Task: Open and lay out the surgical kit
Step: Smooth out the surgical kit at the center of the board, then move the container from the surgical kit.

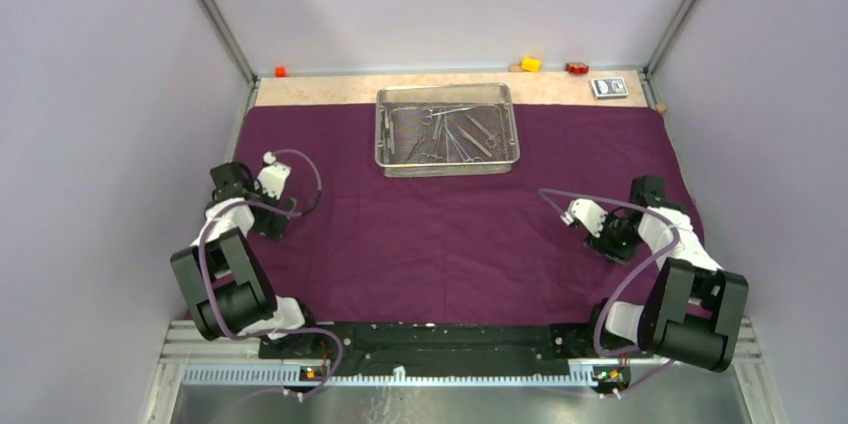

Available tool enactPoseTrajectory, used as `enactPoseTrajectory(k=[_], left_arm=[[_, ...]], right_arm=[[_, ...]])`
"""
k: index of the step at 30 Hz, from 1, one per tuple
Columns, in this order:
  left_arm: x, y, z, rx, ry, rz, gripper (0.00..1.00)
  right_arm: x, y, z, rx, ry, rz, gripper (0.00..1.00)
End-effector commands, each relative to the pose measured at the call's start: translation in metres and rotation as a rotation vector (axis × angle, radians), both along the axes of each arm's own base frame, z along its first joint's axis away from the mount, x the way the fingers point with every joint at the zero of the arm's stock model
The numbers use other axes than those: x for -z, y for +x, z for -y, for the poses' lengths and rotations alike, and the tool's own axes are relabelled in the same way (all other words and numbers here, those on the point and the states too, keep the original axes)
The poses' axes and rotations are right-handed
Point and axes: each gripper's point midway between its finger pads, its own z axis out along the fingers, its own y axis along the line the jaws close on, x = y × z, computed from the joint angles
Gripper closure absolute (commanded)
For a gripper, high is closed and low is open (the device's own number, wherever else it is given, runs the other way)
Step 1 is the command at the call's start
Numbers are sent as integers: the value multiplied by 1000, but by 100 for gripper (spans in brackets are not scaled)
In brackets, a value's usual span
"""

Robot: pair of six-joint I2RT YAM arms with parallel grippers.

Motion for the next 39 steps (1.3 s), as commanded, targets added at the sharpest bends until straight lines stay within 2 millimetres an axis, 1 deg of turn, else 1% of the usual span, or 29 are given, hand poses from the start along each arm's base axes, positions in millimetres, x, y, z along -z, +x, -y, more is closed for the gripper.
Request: enactPoseTrajectory(k=[1, 3, 4, 6, 8, 9, 12, 14, 15, 16, 17, 18, 19, 22, 23, 26, 30, 32, 33, 35, 39], left_arm=[[-27, 10, 2, -17, -26, 70, 1], [-43, 25, 1, -36, -49, 124, 1], [-50, 31, 2, -39, -65, 146, 1], [-62, 42, 6, -40, -105, 187, 1], [-74, 53, 11, -36, -148, 225, 1], [-80, 59, 14, -32, -173, 246, 1], [-97, 76, 27, -12, -273, 304, 1], [-107, 87, 39, 6, -357, 332, 1], [-111, 92, 44, 8, -397, 342, 1], [-115, 96, 49, 12, -434, 350, 1], [-118, 101, 55, 19, -478, 357, 1], [-121, 105, 59, 19, -507, 364, 1], [-123, 108, 62, 20, -531, 370, 1], [-127, 113, 68, 19, -571, 389, 1], [-127, 115, 69, 20, -578, 395, 1], [-129, 117, 71, 15, -594, 409, 1], [-131, 120, 73, 19, -608, 417, 1], [-131, 121, 74, 20, -607, 420, 1], [-132, 122, 74, 21, -607, 421, 1], [-131, 122, 75, 25, -608, 419, 1], [-129, 123, 75, 27, -611, 416, 1]], right_arm=[[-5, -12, 10, -16, -44, -23, 60], [-23, -2, 4, -19, -3, 14, 60], [-30, 0, 0, -18, 19, 20, 60], [-45, 8, -8, -22, 67, 45, 60], [-59, 20, -17, -17, 129, 82, 59], [-67, 29, -21, -5, 166, 109, 58], [-95, 71, -40, 94, 308, 203, 52], [-113, 98, -59, 187, 418, 226, 48], [-124, 115, -69, 187, 442, 270, 47], [-132, 132, -79, 227, 475, 298, 47], [-139, 146, -94, 285, 520, 304, 46], [-147, 162, -99, 326, 540, 336, 45], [-153, 175, -111, 355, 564, 353, 45], [-172, 219, -138, 441, 618, 401, 45], [-174, 232, -143, 474, 624, 411, 45], [-170, 266, -159, 556, 639, 403, 45], [-154, 302, -175, 622, 623, 383, 44], [-144, 314, -181, 643, 619, 367, 44], [-135, 320, -184, 652, 612, 351, 44], [-129, 328, -188, 662, 615, 331, 44], [-112, 335, -196, 678, 622, 281, 44]])
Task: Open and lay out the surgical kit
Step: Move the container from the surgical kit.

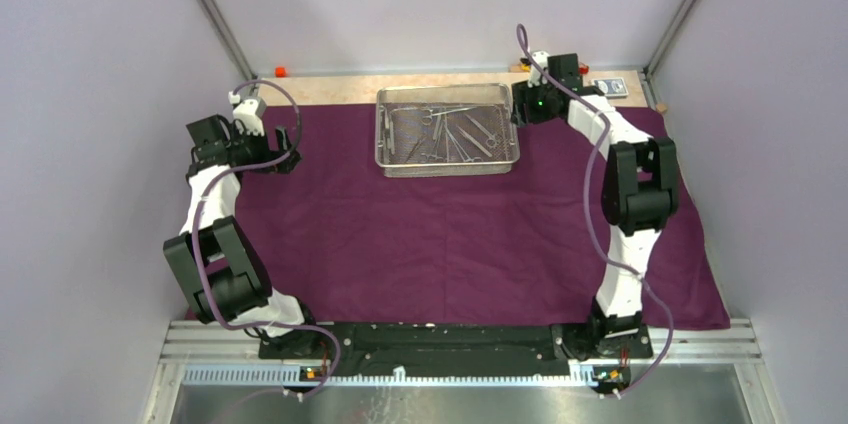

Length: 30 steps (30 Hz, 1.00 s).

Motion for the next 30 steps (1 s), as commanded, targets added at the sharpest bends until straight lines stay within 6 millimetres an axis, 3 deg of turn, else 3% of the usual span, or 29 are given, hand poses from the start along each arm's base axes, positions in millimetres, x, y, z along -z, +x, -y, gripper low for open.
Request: enactPoseTrajectory(k=[1, 10, 16, 20, 27, 30], left_arm=[[-10, 11, 3, 24, -10, 47, 1], [-6, 9, 6, 30, -22, 41, 1], [-5, 7, 9, 33, -34, 40, 1], [-6, 6, 11, 38, -38, 43, 1], [-6, 4, 11, 40, -31, 43, 1], [-6, 3, 10, 39, -20, 45, 1]], right_arm=[[-8, 19, -11, 40, 50, 6, 44], [21, 20, -22, 48, 89, -69, 45], [35, 20, -24, 61, 98, -107, 56], [35, 19, -20, 85, 93, -106, 70], [16, 8, 0, 174, 115, -66, 100], [4, 2, 22, 240, 119, -34, 100]])
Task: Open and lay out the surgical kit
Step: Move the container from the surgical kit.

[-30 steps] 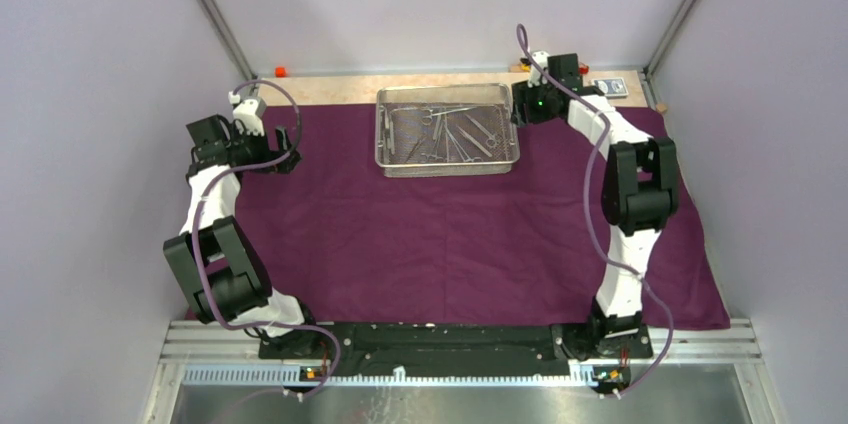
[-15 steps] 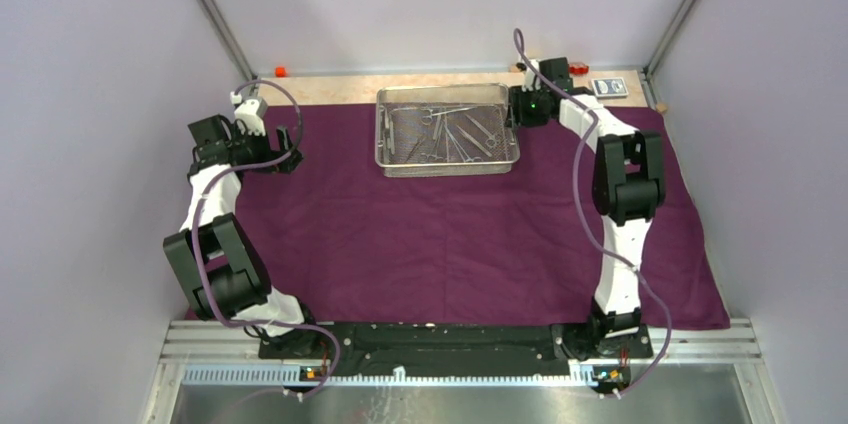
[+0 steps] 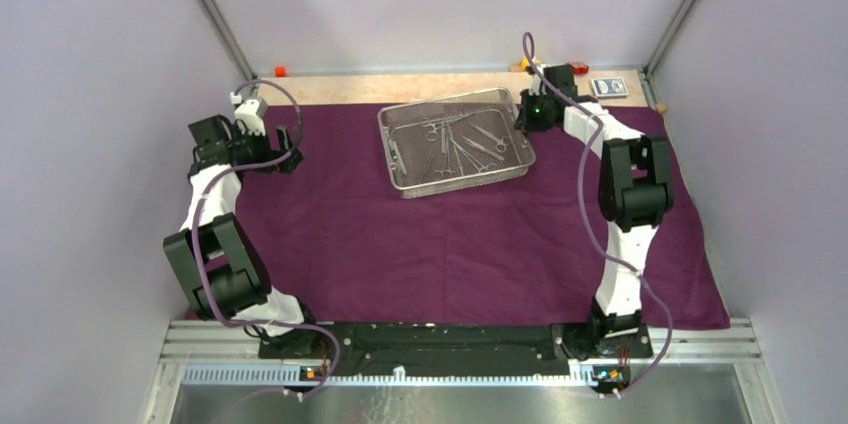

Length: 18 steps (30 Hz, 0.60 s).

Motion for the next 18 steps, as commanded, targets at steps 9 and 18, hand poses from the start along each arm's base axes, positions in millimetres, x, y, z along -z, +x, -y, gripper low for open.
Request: enactPoseTrajectory(k=[9, 18], left_arm=[[-5, 0, 7, 29, 6, 45, 1], [-6, 0, 8, 27, 11, 44, 1]], right_arm=[[-58, -14, 123, 297, 4, 127, 100], [-56, -3, 186, 349, -78, 122, 100]])
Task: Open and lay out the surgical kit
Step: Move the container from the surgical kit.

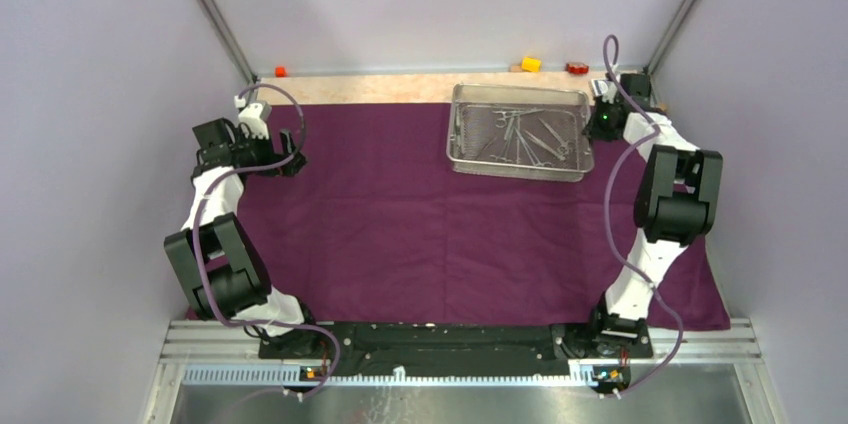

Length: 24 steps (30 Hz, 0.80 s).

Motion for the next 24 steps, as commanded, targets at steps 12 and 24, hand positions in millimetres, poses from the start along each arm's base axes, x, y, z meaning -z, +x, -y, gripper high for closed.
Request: enactPoseTrajectory(k=[12, 24], left_arm=[[-17, 6, 5, 11, 17, 62, 1], [-15, 10, 9, 5, 13, 50, 1]], right_arm=[[-39, 40, 51, -66, -175, 88, 100], [-26, 50, 66, -91, -212, 78, 100]])
